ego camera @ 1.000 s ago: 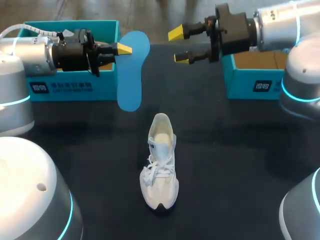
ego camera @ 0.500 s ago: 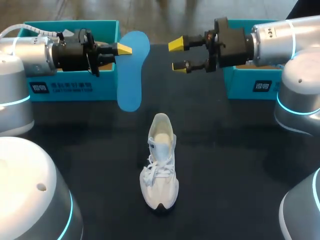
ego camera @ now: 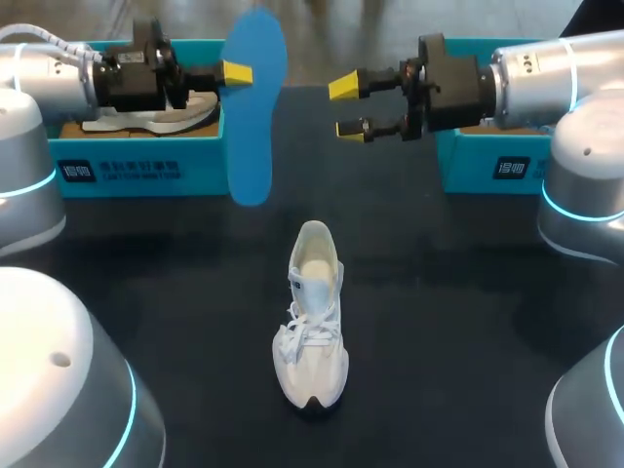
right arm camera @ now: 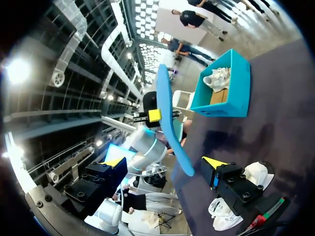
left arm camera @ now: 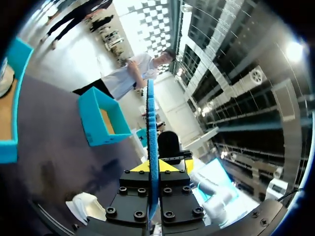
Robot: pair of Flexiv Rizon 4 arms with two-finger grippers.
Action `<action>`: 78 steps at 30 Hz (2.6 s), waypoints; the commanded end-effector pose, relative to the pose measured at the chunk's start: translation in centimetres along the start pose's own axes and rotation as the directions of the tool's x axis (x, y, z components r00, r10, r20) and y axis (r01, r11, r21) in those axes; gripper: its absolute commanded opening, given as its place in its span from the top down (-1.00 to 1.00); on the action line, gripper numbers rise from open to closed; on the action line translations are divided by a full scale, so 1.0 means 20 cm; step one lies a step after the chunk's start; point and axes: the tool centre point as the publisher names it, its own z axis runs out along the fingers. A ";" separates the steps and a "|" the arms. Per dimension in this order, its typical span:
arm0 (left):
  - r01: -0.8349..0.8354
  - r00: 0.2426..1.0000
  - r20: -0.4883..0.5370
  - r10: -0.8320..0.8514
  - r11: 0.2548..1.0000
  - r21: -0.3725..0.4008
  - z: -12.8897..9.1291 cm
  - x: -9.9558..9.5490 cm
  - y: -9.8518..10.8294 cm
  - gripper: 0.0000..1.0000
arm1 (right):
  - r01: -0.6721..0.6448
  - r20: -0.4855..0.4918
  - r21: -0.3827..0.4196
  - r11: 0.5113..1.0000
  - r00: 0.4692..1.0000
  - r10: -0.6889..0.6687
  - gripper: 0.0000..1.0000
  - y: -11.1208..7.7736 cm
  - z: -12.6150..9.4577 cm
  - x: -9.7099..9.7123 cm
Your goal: Take the shoe out of the shoebox, open the shoe tongue, remove and reinsert the insole, then place the shoe into the shoebox
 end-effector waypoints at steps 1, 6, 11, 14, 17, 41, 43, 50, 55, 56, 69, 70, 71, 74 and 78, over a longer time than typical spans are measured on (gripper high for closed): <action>-0.679 0.733 -0.033 0.679 0.734 0.022 -0.01 0.00 -0.01 1.00 | 0.000 0.002 -0.002 1.000 1.000 0.000 -1.00 0.00 0.01 0.00; -0.905 0.422 0.006 0.907 0.420 0.072 -0.03 0.02 -0.03 1.00 | 0.000 0.002 -0.002 1.000 1.000 0.000 -1.00 0.00 0.01 0.00; -0.994 0.075 0.009 0.997 0.074 0.083 -0.03 0.07 -0.06 1.00 | 0.000 0.002 -0.002 1.000 1.000 0.000 -1.00 0.00 0.01 0.00; -0.995 -0.032 -0.020 0.999 -0.030 0.096 -0.02 0.10 -0.08 1.00 | 0.000 0.002 -0.002 1.000 1.000 0.000 -1.00 0.00 0.01 0.00; -0.991 -0.071 -0.062 0.996 -0.063 0.119 -0.02 0.12 -0.09 1.00 | 0.000 0.002 -0.002 1.000 1.000 0.000 -1.00 0.00 0.01 0.00; -0.925 -0.318 -0.130 0.939 -0.277 0.261 -0.05 0.13 -0.16 1.00 | 0.000 0.002 -0.002 1.000 1.000 0.000 -1.00 0.00 0.01 0.00; -0.916 -0.342 -0.139 0.929 -0.296 0.271 -0.05 0.13 -0.17 1.00 | 0.000 0.002 -0.002 1.000 1.000 0.000 -1.00 0.00 0.01 0.00; -0.876 -0.428 -0.163 0.889 -0.364 0.316 -0.06 0.11 -0.15 1.00 | 0.000 0.002 -0.002 1.000 1.000 0.000 -1.00 0.00 0.01 0.00; -0.851 -0.467 -0.162 0.869 -0.392 0.350 -0.07 0.09 -0.15 1.00 | 0.000 0.002 -0.002 1.000 1.000 0.000 -1.00 0.00 0.01 0.00; -0.844 -0.477 -0.156 0.865 -0.400 0.358 -0.07 0.09 -0.15 1.00 | 0.000 0.002 -0.002 1.000 1.000 0.000 -1.00 0.00 0.01 0.00; -0.815 -0.510 -0.145 0.848 -0.422 0.396 -0.08 0.07 -0.16 1.00 | 0.000 0.002 -0.002 1.000 1.000 0.000 -1.00 0.00 0.01 0.00; -0.815 -0.510 -0.145 0.848 -0.422 0.396 -0.08 0.07 -0.16 1.00 | 0.000 0.002 -0.002 1.000 1.000 0.000 -1.00 0.00 0.01 0.00; -0.815 -0.510 -0.145 0.848 -0.422 0.396 -0.08 0.07 -0.16 1.00 | 0.000 0.002 -0.002 1.000 1.000 0.000 -1.00 0.00 0.01 0.00; -0.815 -0.510 -0.145 0.848 -0.422 0.396 -0.08 0.07 -0.16 1.00 | 0.000 0.002 -0.002 1.000 1.000 0.000 -1.00 0.00 0.01 0.00; -0.815 -0.510 -0.145 0.848 -0.422 0.396 -0.08 0.07 -0.16 1.00 | 0.000 0.002 -0.002 1.000 1.000 0.000 -1.00 0.00 0.01 0.00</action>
